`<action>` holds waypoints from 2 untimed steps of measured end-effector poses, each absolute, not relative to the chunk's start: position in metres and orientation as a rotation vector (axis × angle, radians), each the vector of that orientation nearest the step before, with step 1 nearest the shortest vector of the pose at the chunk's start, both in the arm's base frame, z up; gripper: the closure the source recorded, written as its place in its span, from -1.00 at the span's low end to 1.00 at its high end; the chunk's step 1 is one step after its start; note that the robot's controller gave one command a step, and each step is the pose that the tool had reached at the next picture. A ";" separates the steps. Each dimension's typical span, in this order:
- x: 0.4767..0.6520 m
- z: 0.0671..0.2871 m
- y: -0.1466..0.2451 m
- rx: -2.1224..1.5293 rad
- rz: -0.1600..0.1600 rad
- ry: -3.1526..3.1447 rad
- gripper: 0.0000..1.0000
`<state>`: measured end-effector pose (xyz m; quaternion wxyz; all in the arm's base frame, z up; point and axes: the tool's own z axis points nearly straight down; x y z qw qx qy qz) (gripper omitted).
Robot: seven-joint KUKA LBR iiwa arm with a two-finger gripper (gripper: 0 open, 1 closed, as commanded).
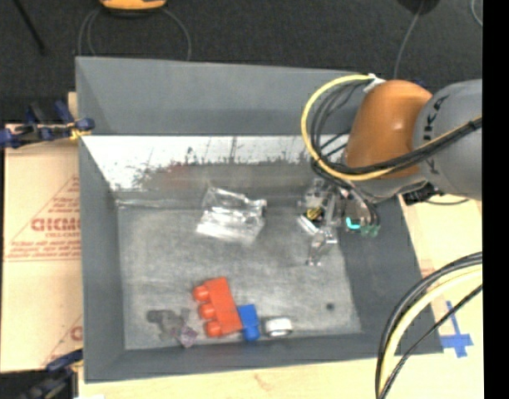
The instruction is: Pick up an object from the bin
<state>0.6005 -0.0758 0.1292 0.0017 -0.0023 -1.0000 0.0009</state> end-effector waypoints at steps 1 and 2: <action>0.654 0.144 -0.017 -0.376 -0.005 -3.127 -1.00; 0.633 0.083 0.011 -0.353 0.003 -3.133 -1.00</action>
Offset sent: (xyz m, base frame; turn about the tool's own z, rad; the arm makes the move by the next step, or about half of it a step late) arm 0.0515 0.0571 0.0132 0.2386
